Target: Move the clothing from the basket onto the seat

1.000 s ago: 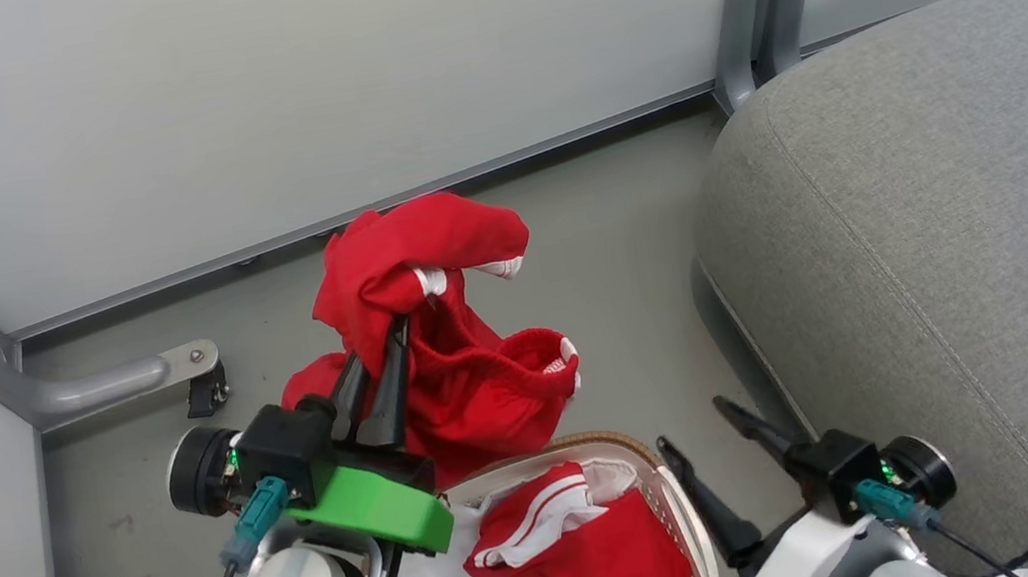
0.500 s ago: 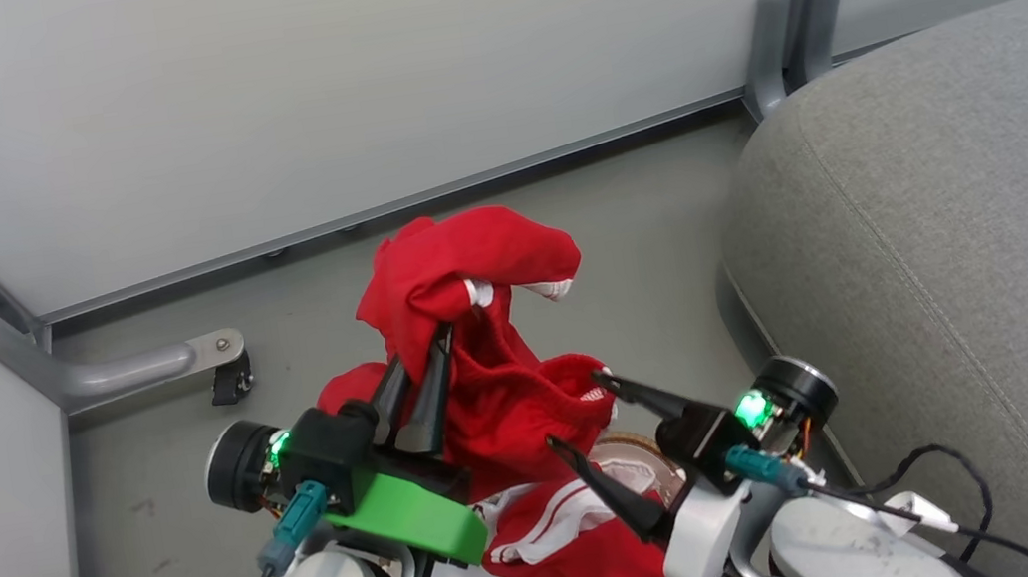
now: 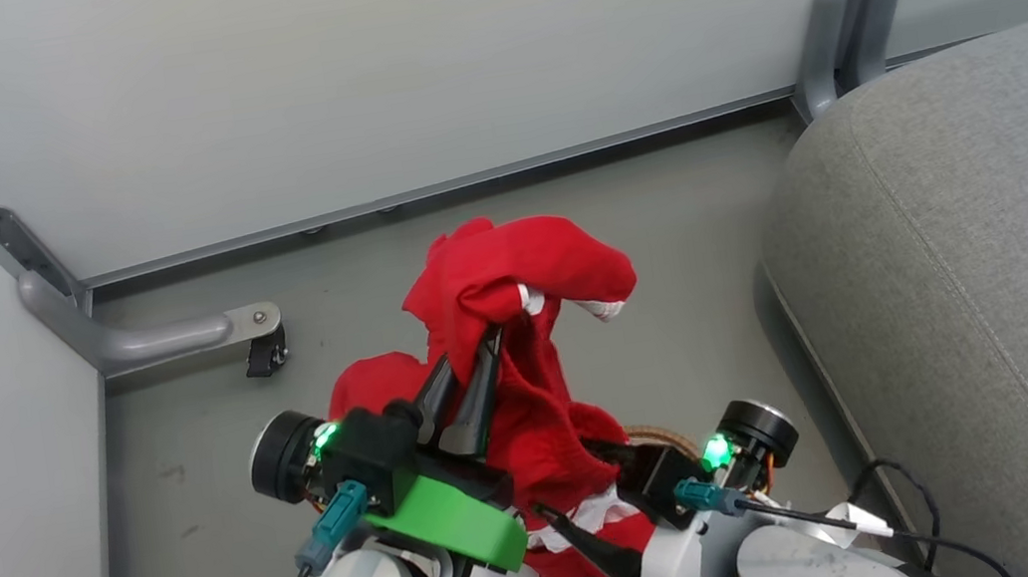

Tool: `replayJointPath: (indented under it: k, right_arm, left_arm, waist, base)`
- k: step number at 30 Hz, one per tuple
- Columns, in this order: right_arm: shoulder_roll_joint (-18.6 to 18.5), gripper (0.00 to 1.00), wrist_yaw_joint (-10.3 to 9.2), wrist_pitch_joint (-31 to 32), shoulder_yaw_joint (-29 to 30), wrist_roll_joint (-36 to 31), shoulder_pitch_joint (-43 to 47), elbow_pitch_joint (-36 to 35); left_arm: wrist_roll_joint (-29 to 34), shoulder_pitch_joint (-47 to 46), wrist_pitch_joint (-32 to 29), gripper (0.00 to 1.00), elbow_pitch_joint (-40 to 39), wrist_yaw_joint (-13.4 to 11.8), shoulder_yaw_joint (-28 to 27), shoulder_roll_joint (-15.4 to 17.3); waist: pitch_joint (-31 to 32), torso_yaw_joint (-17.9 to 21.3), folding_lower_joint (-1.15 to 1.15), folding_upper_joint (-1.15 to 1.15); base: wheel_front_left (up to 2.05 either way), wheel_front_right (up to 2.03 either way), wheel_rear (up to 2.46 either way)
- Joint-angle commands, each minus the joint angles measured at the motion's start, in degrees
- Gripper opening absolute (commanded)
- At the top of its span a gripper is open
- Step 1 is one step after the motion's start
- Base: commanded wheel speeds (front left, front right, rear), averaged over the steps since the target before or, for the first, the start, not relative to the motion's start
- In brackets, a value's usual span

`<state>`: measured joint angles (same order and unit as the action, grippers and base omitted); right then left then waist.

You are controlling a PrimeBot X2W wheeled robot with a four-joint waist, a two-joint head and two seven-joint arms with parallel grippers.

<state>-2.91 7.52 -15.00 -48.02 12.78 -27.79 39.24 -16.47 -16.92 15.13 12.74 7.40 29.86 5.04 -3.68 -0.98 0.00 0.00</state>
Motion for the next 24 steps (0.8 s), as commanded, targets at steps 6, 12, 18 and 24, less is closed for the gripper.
replayJointPath:
  k: [6,12,18,24]
  right_arm:
    - [-0.1,0.29,-0.06,-0.3,-4.0,4.0,-1.7,0.0]
    - [-0.1,0.0,-0.06,-0.3,-5.5,7.2,-1.6,0.1]
    - [-0.1,0.0,-0.06,-0.3,-5.1,8.0,-0.7,0.3]
    - [-0.1,0.0,-0.06,-0.3,-3.7,7.9,-0.1,-1.2]
  left_arm:
    - [-0.5,-1.9,0.0,0.0,-0.6,0.2,1.0,-0.1]
    - [-1.0,-1.8,0.0,0.0,-0.2,0.2,1.1,-0.1]
    - [-0.8,-1.5,0.0,0.0,0.0,0.2,0.4,0.2]
    - [-0.8,-1.3,0.0,0.73,-0.4,0.2,0.0,0.0]
  waist:
    - [-0.9,-1.2,0.0,0.0]
    - [-1.2,-1.5,0.0,0.0]
    - [-1.3,-0.9,0.0,0.0]
    - [-1.4,0.1,0.0,0.0]
  base:
    - [0.0,0.0,0.0]
    - [0.0,0.0,0.0]
    - [0.0,0.0,0.0]
    - [0.0,0.0,0.0]
